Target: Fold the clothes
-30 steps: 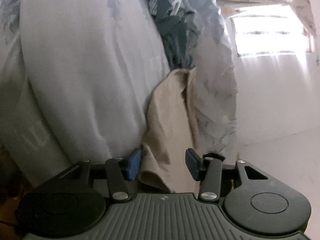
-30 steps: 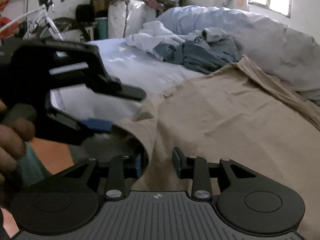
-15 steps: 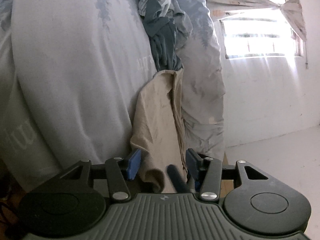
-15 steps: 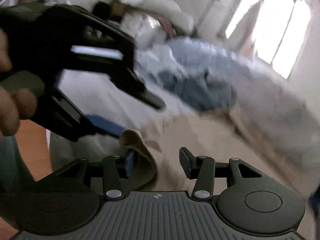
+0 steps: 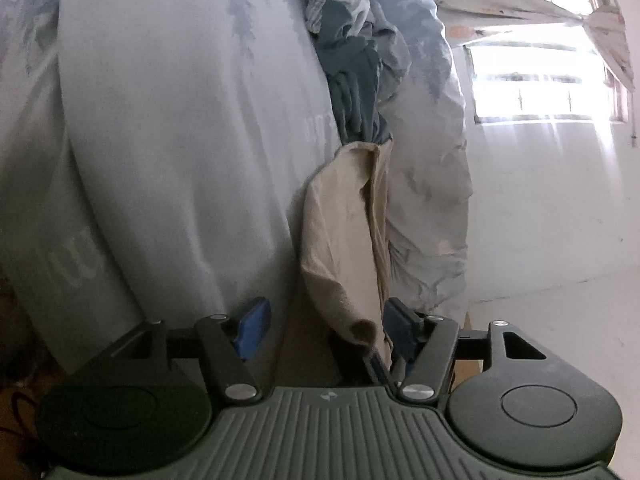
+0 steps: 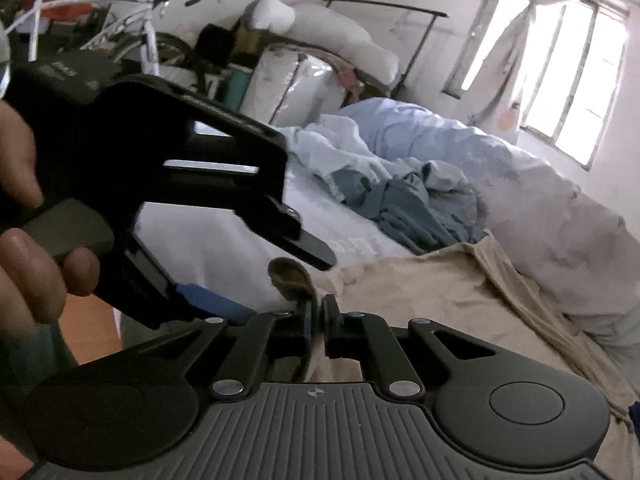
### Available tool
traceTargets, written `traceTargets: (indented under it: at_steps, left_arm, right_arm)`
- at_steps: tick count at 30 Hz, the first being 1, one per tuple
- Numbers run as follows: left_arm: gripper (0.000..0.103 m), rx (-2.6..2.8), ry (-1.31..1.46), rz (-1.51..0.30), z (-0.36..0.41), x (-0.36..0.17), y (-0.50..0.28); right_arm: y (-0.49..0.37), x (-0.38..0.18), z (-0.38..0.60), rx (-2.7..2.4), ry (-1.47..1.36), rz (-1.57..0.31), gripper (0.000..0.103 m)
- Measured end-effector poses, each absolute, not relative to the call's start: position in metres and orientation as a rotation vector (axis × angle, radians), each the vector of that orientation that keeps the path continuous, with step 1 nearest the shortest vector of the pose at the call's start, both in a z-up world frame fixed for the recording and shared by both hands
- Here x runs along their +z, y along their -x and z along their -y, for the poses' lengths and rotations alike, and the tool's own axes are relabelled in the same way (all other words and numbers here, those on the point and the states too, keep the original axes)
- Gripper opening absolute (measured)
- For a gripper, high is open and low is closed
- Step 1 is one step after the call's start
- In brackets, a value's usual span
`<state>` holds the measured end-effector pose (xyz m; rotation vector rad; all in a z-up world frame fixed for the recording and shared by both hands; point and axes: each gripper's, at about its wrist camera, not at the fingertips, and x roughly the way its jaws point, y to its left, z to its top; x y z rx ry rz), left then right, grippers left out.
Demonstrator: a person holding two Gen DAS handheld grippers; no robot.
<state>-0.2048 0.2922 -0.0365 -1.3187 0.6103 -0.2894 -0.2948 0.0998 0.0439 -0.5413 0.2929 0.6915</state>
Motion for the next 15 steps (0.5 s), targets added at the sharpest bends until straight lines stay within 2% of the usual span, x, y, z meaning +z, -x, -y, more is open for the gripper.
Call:
traceTargets:
  at_steps: [4, 13, 15]
  left_arm:
    - [0.068, -0.292, 1.312, -0.593, -0.292, -0.034, 0.206]
    - [0.049, -0.232, 1.272, -0.599, -0.296, -0.033, 0.210]
    - [0.040, -0.221, 1.261, -0.597, -0.297, -0.032, 0.211]
  right_arm:
    - [0.302, 0.043, -0.107, 0.768, 0.555, -0.302, 0.007]
    - [0.316, 0.045, -0.121, 0.831, 0.540, -0.319, 0.007]
    - [0.318, 0.046, -0.120, 0.839, 0.528, -0.323, 0.007]
